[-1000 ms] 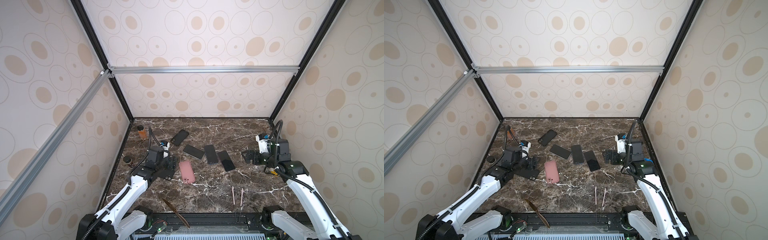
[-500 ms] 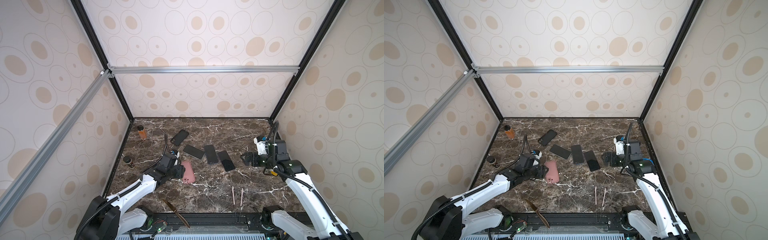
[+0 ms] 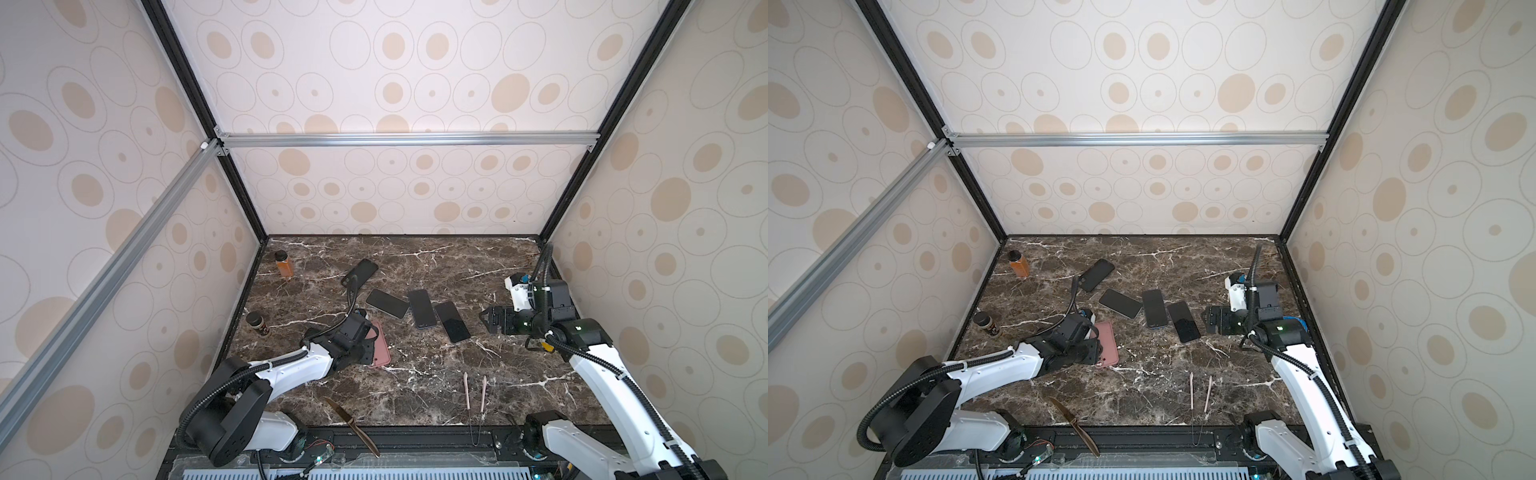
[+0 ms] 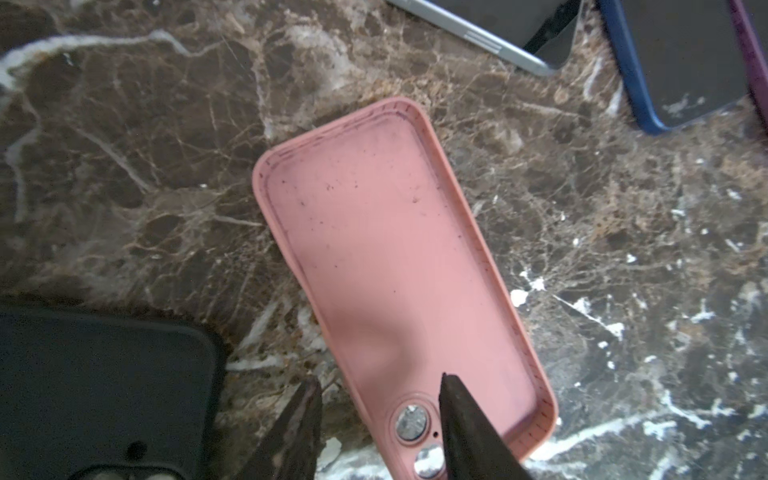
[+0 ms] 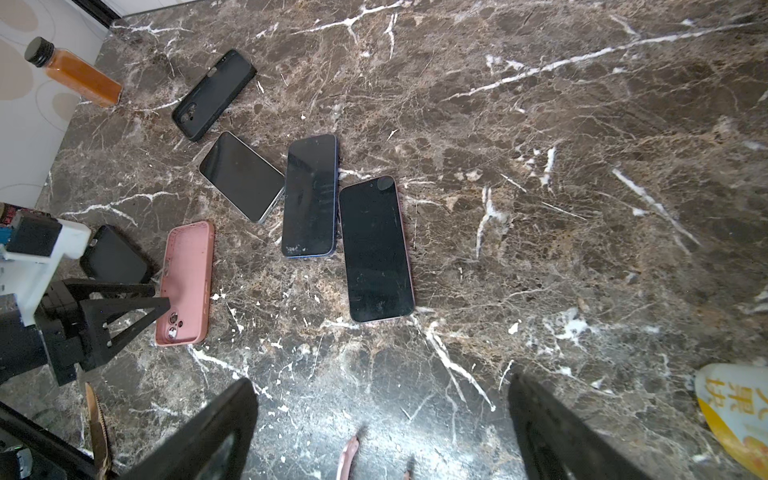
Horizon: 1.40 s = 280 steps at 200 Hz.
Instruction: Put the phone into the phone case
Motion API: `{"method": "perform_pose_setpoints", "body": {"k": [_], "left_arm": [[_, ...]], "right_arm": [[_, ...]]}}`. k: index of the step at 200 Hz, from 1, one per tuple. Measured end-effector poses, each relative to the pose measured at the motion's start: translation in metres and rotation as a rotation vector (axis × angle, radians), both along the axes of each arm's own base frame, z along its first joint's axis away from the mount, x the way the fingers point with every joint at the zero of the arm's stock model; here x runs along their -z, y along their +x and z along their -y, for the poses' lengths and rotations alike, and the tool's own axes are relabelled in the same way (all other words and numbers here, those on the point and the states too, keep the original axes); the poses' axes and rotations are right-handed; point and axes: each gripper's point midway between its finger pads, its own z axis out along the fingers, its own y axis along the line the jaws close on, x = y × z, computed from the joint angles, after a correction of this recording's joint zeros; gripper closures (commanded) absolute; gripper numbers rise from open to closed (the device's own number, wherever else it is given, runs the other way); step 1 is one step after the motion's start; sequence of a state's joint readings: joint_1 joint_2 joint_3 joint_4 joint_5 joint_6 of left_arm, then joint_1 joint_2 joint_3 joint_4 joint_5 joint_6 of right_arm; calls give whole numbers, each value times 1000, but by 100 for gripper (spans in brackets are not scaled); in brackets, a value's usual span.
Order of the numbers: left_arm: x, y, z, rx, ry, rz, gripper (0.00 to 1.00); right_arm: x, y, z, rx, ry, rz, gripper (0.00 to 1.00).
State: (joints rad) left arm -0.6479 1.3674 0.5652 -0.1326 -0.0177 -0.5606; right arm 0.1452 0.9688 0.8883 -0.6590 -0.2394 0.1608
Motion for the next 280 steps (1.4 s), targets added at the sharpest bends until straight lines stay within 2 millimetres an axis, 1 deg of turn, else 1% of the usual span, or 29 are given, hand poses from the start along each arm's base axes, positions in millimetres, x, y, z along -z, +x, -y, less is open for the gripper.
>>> {"method": "perform_pose_setpoints", "body": {"k": [25,54,63,95,115,130,155,208,258,280], "left_arm": [[4,1,-3,-18,23,-3,64],[9,3,-4,-26,43,-9,67],[9,5,-3,-26,44,-7,69],[10,8,0,-19,49,-4,81],[10,11,4,-9,55,-3,86],[10,13,8,10,62,-4,90],[10,16,16,54,88,-8,100],[5,19,36,206,174,-6,100],[-19,22,60,399,220,53,100],[-27,14,71,520,238,73,100]], "right_arm": [[0,0,0,0,0,-1,3],[1,0,0,-1,0,-3,3],[1,0,0,-1,0,-3,3],[2,0,-1,-2,1,-6,3],[3,0,-1,-4,2,-10,3],[3,0,-1,-5,2,-12,3],[3,0,-2,-9,6,-13,3],[3,0,-4,-13,12,-15,3],[4,-1,-5,-6,20,-21,5],[8,-3,-6,-10,22,-33,6]]}}
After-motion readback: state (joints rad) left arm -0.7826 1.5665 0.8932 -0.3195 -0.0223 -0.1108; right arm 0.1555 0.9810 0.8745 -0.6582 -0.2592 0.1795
